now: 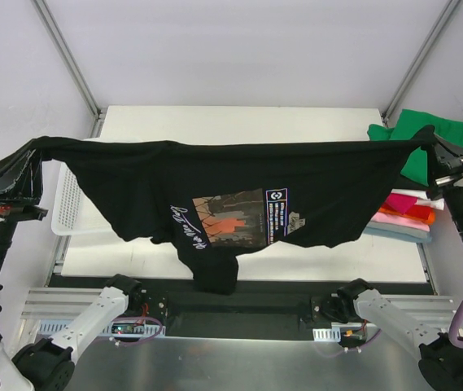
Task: Fold and stack the t-shirts
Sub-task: Flatten the tshirt out
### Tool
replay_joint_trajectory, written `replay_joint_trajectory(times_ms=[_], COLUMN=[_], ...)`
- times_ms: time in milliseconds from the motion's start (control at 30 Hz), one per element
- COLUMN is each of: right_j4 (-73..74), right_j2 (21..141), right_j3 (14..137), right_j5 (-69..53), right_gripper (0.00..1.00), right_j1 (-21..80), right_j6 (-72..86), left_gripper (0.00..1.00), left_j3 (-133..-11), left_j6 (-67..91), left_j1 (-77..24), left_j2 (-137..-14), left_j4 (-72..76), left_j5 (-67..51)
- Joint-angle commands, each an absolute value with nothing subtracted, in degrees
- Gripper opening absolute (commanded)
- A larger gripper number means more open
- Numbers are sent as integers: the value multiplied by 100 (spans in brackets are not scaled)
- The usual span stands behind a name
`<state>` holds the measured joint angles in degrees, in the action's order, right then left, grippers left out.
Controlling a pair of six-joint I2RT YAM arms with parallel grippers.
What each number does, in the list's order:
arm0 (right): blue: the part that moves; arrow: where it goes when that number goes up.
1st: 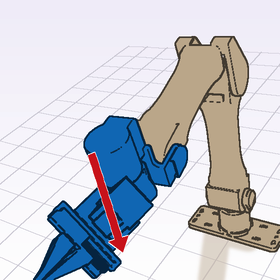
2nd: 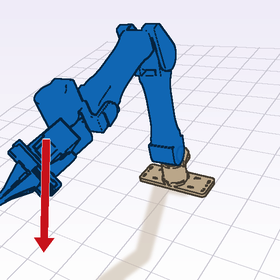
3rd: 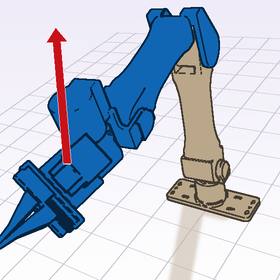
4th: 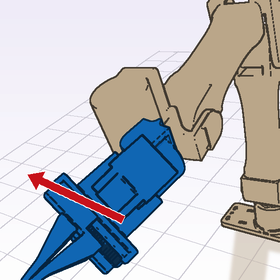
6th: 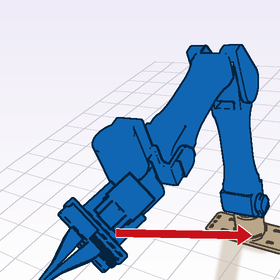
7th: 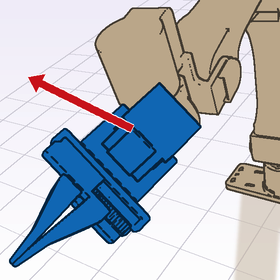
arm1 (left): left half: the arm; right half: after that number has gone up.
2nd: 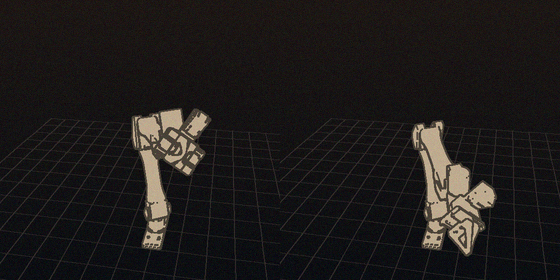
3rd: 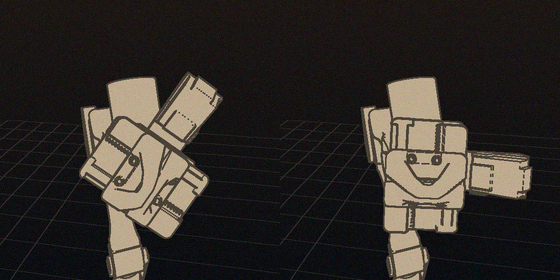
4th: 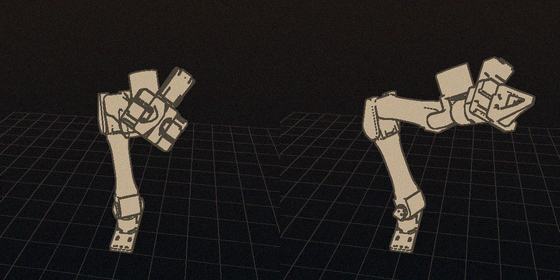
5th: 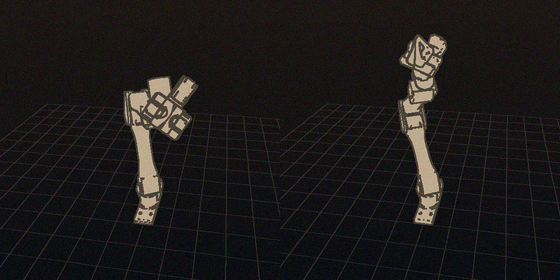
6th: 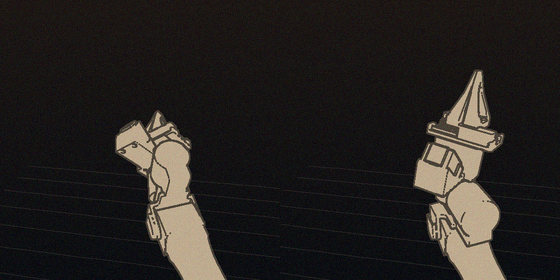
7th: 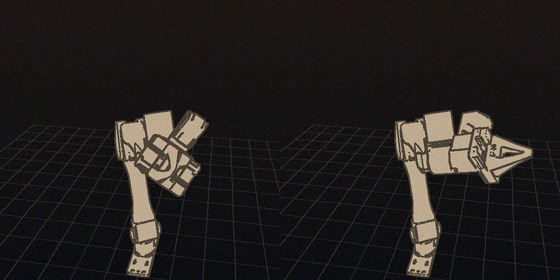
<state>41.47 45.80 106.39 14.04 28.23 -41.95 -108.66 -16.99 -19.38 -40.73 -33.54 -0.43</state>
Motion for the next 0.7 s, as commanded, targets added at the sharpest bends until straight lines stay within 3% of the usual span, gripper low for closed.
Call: replay_joint_trajectory(times_ms=[0, 400, 667], right_j4=[3859, 3604, 3305], right_j2=[4491, 4667, 4939], right_j3=[10653, 9433, 8798], right_j5=[1766, 1784, 1881], right_gripper=[1, 1, 1], right_j1=[2716, 2716, 2725], right_j6=[-4148, -4236, -4316], left_gripper=[0, 0, 0], left_j3=[-11039, -9564, -8491], left_j6=[-1748, -2109, -2584], left_j1=[-1846, -1863, -1890], left_j2=[-4034, -4544, -5053], left_j4=[-3120, -2708, -1637], left_j5=[105, 88, 510])
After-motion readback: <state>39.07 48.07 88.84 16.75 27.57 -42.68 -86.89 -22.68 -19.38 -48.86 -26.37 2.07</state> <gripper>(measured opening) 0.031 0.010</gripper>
